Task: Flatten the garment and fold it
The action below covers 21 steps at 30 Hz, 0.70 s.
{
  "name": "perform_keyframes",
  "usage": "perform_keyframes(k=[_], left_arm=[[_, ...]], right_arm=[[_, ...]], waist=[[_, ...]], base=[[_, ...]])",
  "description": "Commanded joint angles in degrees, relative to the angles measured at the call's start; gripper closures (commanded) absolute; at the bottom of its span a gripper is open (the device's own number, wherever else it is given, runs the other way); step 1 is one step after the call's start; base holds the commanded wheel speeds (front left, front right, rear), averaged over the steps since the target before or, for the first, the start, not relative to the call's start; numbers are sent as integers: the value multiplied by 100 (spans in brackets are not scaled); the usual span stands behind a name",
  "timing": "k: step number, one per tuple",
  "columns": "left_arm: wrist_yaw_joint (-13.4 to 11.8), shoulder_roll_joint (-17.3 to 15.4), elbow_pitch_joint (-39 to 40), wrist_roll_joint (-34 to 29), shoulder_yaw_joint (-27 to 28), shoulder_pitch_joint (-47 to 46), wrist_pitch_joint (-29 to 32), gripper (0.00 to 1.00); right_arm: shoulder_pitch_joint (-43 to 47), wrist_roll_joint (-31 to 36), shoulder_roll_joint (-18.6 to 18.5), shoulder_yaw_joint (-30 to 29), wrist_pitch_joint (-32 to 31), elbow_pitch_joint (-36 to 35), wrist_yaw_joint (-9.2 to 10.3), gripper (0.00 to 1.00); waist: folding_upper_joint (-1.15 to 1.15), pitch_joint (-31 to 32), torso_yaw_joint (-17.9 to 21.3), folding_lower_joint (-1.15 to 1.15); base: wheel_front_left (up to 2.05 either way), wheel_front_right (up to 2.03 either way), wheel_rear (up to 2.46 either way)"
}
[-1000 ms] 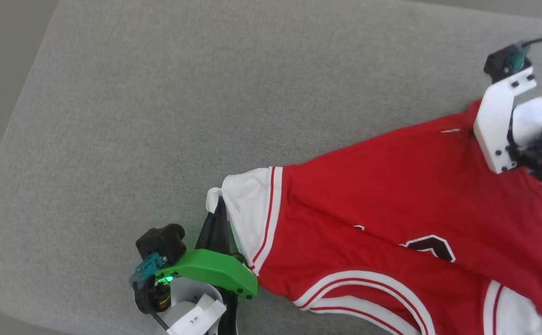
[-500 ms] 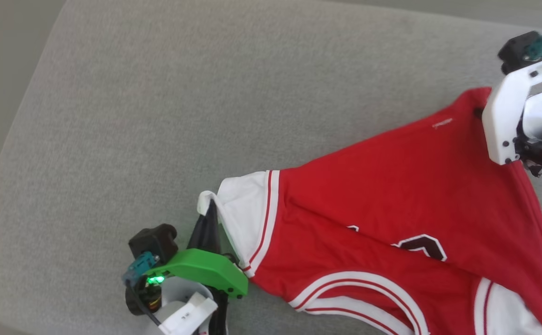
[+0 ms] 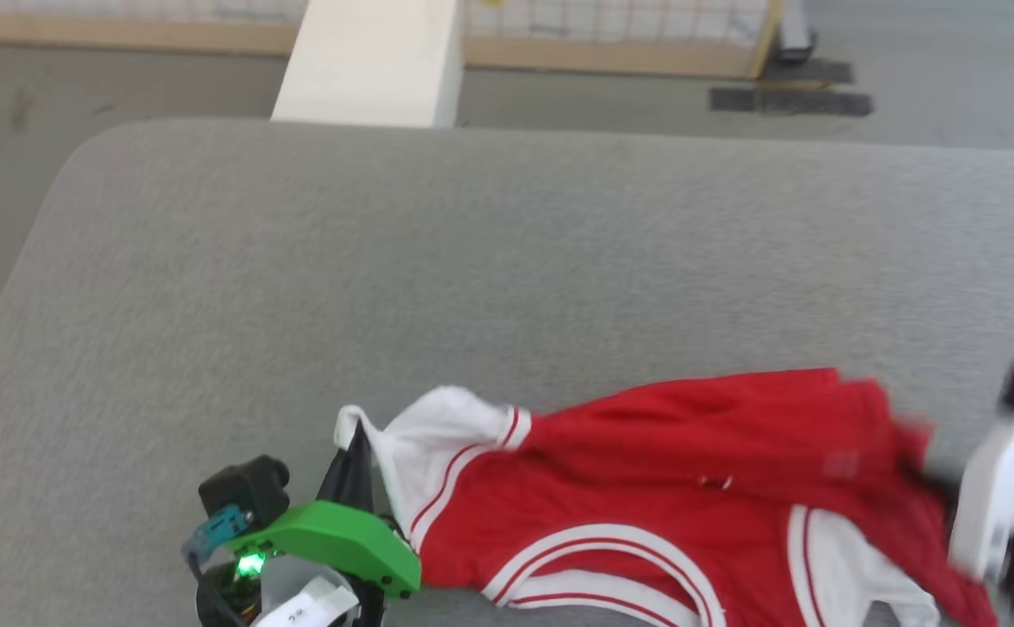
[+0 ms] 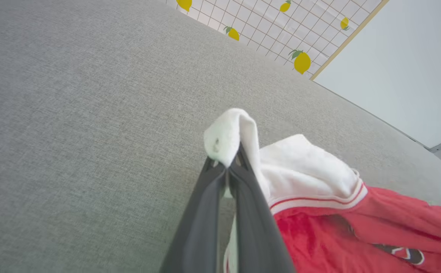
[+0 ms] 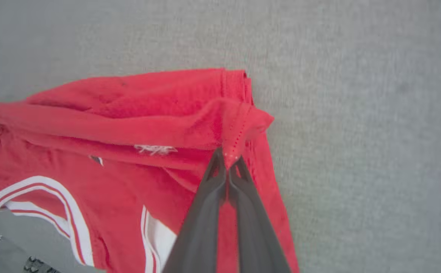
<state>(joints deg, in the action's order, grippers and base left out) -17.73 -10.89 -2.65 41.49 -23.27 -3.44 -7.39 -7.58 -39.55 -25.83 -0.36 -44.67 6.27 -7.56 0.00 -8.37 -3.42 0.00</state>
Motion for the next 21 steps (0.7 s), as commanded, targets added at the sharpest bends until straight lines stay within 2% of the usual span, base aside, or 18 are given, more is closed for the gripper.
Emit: perform_keyframes(k=[1,6,11,13,15,21], left_arm=[[19,-56,47,53,30,72,12,100],[62,-136,113,159,87,270,15,100],[274,-92,194,480,226,384,-27,100],[456,-94,235,651,311,267,-10,100],[600,-230,204,678,356,2,97,100],[924,-358,-68,1000,646,-1632,613,100]], right_arm=[[358,-67,173,-50,-158,-137,8,100],[1493,-97,531,-195,-805,-667,8,100],[1752,-189,766,-331,-1142,-1110,8,100],[1536,-189,775,-370,-1159,-1256,8,100],[1166,-73,659,-349,-1144,-1346,8,100],[-513,112,-50,-43,-1383,-1143,8,100]], waist=[[0,430,449,0],[0,587,585,0],[0,654,678,0],[0,630,713,0],[0,560,734,0],[0,99,667,0]], base=[[0,0,0],[0,0,0],[0,0,0],[0,0,0],[0,0,0],[0,0,0]])
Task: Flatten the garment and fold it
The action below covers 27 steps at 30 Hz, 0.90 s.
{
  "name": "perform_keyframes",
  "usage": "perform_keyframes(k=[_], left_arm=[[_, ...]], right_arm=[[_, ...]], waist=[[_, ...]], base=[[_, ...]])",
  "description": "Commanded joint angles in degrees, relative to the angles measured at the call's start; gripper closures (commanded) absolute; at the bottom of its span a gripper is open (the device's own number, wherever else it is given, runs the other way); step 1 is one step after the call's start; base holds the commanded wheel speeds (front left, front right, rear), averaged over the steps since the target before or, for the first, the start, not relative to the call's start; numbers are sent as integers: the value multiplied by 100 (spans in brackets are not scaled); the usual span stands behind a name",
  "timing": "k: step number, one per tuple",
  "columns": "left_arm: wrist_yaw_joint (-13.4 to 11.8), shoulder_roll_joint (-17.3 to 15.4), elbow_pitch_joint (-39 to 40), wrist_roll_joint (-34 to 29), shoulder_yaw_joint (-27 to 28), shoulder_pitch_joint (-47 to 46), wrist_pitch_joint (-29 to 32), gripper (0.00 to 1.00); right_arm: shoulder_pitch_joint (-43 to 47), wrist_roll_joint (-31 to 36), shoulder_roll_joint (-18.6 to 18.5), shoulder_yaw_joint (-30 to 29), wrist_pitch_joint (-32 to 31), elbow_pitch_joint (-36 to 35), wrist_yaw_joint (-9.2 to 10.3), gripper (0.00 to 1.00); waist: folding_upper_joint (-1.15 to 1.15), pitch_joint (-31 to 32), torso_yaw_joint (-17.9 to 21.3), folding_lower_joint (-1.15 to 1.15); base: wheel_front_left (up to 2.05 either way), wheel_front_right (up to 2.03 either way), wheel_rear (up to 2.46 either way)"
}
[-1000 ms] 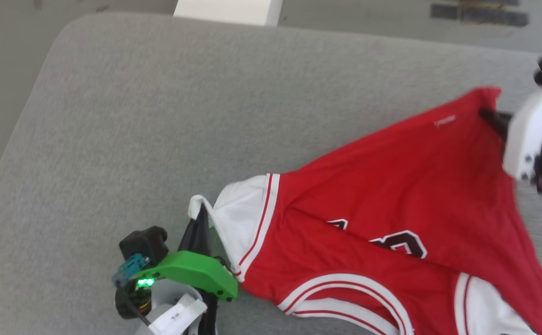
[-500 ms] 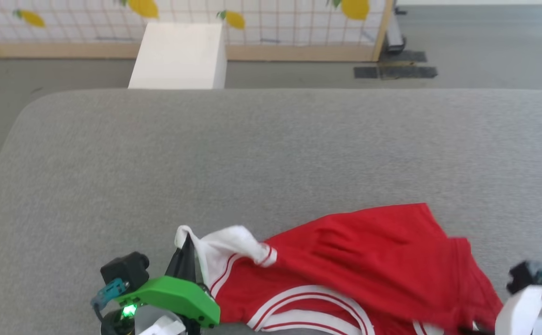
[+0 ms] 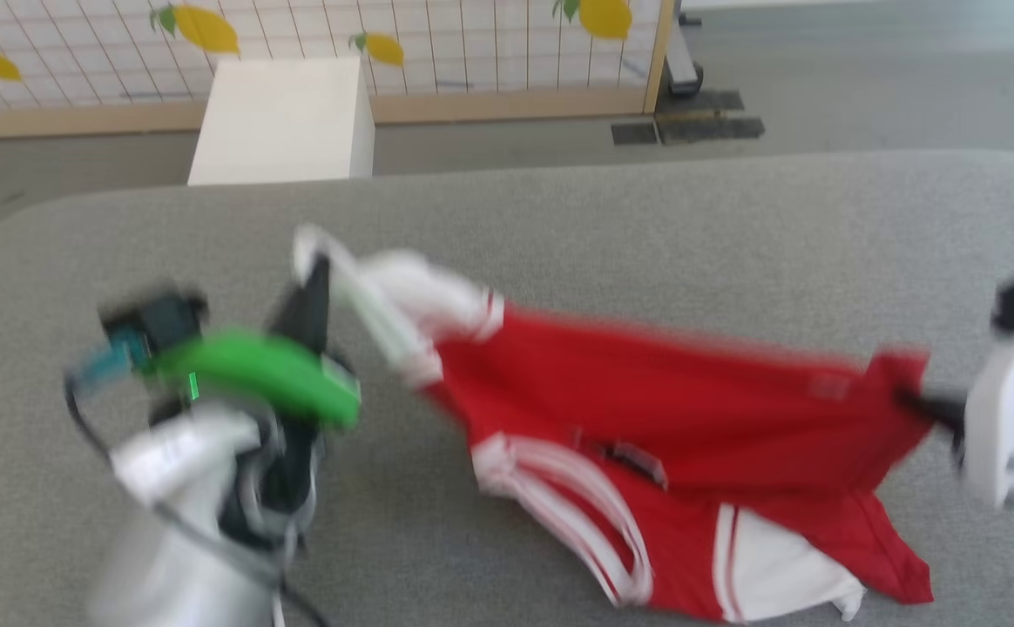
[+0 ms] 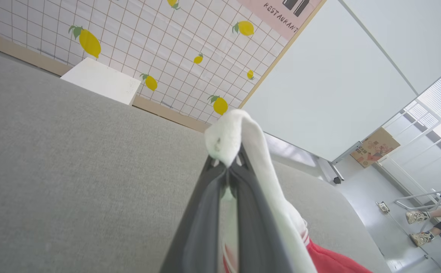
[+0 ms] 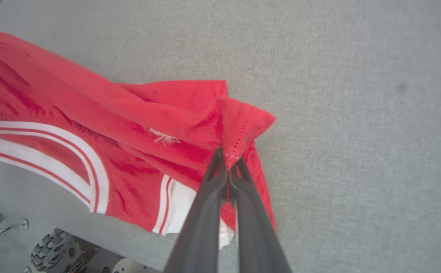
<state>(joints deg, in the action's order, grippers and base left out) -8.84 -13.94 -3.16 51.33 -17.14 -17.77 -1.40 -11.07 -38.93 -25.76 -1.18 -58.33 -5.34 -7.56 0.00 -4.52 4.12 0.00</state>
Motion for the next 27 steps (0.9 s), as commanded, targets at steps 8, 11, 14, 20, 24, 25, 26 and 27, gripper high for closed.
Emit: perform_keyframes(k=[8,11,14,20,24,25,26,27], left_arm=[[40,-433,-1083,-455,-17,-3161,812,100],[-98,-523,-1505,-747,-22,-4277,913,100],[-200,-537,-1794,-973,-21,-5214,902,100],[-292,-425,-2218,-1202,73,-6672,613,100],[-242,-374,-2507,-1228,164,-7234,345,100],[-219,-373,-2586,-1251,160,-7326,280,100],[-186,-361,-2656,-1256,153,-7386,230,100],[-160,-345,-2705,-1245,157,-7410,191,100]], right_arm=[[-2945,335,-764,910,-51,791,8,100],[-4013,482,-776,1092,77,1215,8,100],[-4939,663,-738,1193,295,1634,8,100],[-6350,1058,-610,1285,951,2394,8,100],[-6859,1284,-527,1260,1412,2838,8,100],[-6927,1304,-519,1283,1489,2940,8,100],[-6980,1308,-522,1296,1575,3025,8,100],[-7004,1301,-530,1306,1638,3087,8,100]], waist=[[0,-1115,-70,0],[0,-1385,-33,0],[0,-1597,2,0],[0,-1909,18,0],[0,-2078,-8,0],[0,-2119,-22,0],[0,-2159,-43,0],[0,-2192,-64,0]], base=[[0,0,0],[0,0,0],[0,0,0],[0,0,0],[0,0,0],[0,0,0],[0,0,0],[0,0,0]])
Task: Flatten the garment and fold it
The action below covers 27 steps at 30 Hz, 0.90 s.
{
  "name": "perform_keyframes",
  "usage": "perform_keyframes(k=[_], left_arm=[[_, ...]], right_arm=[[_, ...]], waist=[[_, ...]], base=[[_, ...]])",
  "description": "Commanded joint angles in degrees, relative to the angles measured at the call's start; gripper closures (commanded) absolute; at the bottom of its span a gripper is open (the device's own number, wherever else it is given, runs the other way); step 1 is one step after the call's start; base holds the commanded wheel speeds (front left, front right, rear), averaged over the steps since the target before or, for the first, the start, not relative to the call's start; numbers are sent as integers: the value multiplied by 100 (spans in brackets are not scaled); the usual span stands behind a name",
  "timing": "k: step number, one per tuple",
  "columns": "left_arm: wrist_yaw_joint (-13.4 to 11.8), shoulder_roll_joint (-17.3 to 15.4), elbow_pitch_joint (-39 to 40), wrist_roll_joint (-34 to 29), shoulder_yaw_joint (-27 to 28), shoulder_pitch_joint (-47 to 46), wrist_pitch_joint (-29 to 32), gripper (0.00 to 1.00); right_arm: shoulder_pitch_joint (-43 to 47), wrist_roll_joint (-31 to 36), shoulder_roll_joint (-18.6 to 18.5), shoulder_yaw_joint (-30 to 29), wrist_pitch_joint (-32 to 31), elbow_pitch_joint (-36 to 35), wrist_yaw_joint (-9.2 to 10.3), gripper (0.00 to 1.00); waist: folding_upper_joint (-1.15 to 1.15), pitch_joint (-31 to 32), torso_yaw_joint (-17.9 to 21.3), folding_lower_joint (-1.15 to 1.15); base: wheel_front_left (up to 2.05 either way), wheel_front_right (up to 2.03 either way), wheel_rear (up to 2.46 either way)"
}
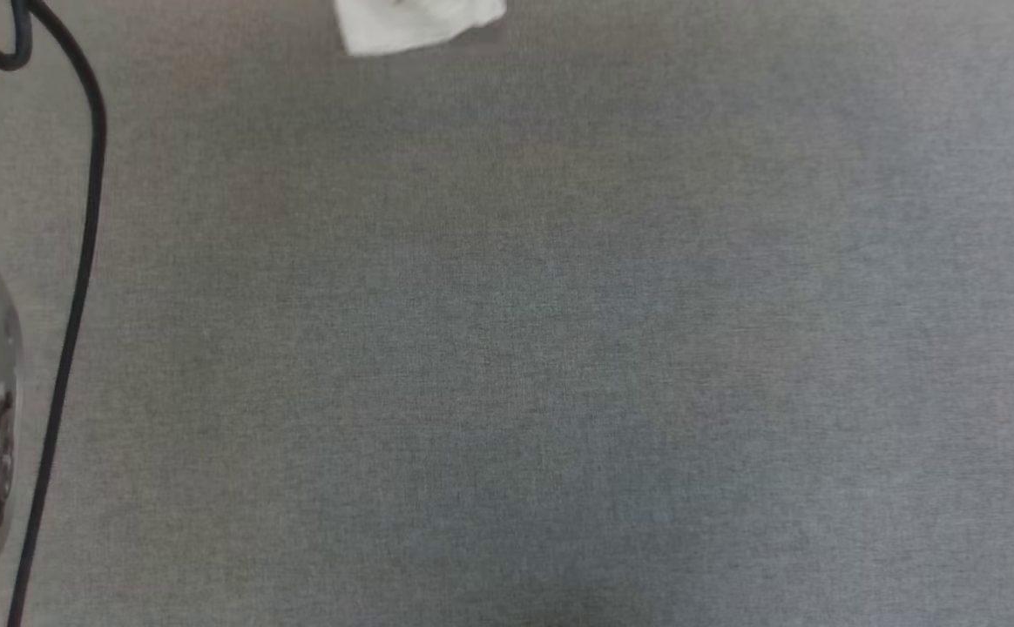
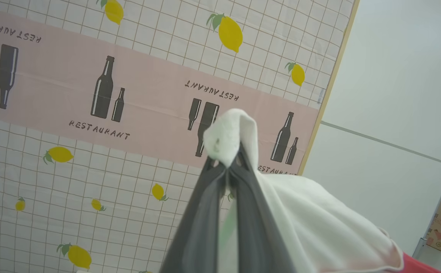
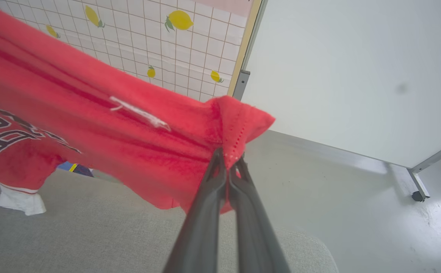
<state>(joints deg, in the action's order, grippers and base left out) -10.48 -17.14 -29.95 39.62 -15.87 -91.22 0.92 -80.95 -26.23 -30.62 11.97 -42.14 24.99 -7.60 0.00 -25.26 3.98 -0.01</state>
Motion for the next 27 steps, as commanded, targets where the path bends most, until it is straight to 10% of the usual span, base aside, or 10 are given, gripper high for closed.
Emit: perform_keyframes(k=[1,21,27], left_arm=[[43,-20,-94,-75,9,-58,-65,100],[1168,382,-279,806,-126,3570,-851,100],[1019,273,547,1210,-48,5724,-769,100]], right_arm=[[-18,11,-59,17,70,129,11,100],[3697,-1630,-456,385,1783,41,11,100],[5628,-1770,-145,281,2157,-239,11,100]], waist=[[0,-150,-74,1],[0,1253,-707,1],[0,1949,-685,1]], base=[[0,0,0],[0,0,0],[0,0,0]])
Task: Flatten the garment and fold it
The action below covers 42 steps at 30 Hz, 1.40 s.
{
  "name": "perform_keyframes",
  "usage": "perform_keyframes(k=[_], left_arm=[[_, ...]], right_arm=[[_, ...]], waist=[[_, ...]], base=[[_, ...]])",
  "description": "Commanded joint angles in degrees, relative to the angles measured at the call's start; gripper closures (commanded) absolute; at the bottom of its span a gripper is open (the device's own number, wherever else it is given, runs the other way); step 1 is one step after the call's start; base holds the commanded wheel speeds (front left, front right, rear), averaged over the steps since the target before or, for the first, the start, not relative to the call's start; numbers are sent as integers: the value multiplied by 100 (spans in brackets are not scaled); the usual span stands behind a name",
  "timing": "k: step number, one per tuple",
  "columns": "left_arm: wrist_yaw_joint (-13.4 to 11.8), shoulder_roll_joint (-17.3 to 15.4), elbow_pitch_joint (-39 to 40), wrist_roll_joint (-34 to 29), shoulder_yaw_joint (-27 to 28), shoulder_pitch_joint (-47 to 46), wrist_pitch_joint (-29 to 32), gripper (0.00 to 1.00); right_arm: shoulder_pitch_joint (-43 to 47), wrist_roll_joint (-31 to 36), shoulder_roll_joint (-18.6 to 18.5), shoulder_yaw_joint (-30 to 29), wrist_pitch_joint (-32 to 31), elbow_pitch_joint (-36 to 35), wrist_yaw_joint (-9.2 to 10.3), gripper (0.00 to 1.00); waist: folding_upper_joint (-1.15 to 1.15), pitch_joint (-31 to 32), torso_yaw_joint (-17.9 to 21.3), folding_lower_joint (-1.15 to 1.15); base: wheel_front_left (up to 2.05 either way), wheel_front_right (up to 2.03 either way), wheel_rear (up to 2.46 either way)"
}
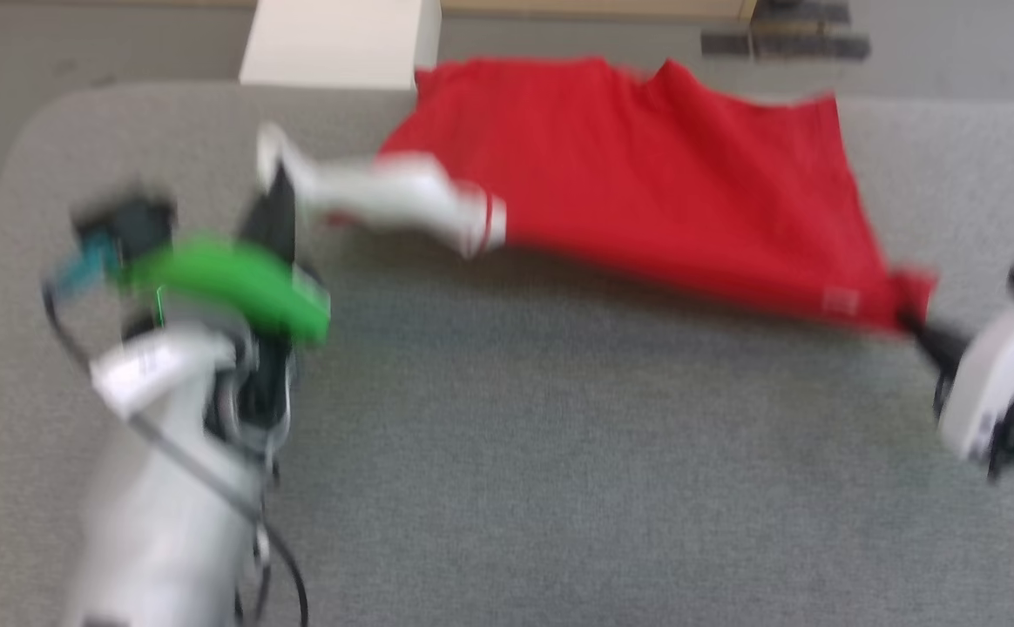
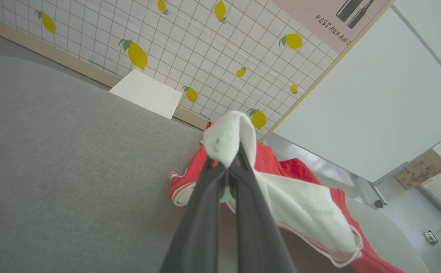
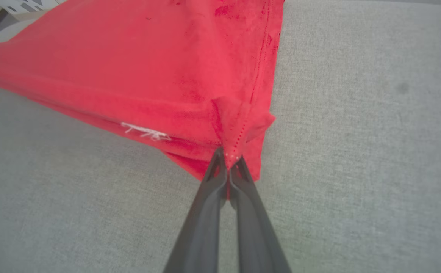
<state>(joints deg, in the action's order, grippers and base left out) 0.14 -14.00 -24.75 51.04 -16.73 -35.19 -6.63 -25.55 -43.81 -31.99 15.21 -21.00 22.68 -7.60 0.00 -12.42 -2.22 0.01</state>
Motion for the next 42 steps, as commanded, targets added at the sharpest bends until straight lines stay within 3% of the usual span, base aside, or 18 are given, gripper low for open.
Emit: perform_keyframes(k=[1,11,19,24,30,36,42], left_arm=[[-109,-58,173,107,54,446,-20,100],[-822,68,1152,847,89,3526,444,100],[-1406,-193,1032,989,-145,4532,1254,100],[-1516,-286,1174,989,-112,4647,1304,100],[-1400,-384,1907,872,66,4441,960,100],[-1437,-507,2641,534,-106,3841,1039,100],[-1467,-506,2605,207,-405,2967,1302,100]], right_arm=[[350,-17,45,-110,88,-45,11,100],[2599,453,521,-716,-100,-507,11,100],[3430,1211,514,-1068,-560,-765,11,100],[3717,1275,667,-1330,-843,-942,11,100],[3566,1300,780,-1588,-841,-1404,11,100],[3098,1377,760,-1617,-1145,-1871,11,100],[2502,1429,713,-1484,-1584,-1952,11,100]], waist=[[0,723,-63,-1],[0,1079,44,-1],[0,1182,56,-1],[0,1224,26,-1],[0,1222,83,-1],[0,1120,153,-1],[0,799,163,-1]], base=[[0,0,0],[0,0,0],[0,0,0],[0,0,0],[0,0,0],[0,0,0],[0,0,0]])
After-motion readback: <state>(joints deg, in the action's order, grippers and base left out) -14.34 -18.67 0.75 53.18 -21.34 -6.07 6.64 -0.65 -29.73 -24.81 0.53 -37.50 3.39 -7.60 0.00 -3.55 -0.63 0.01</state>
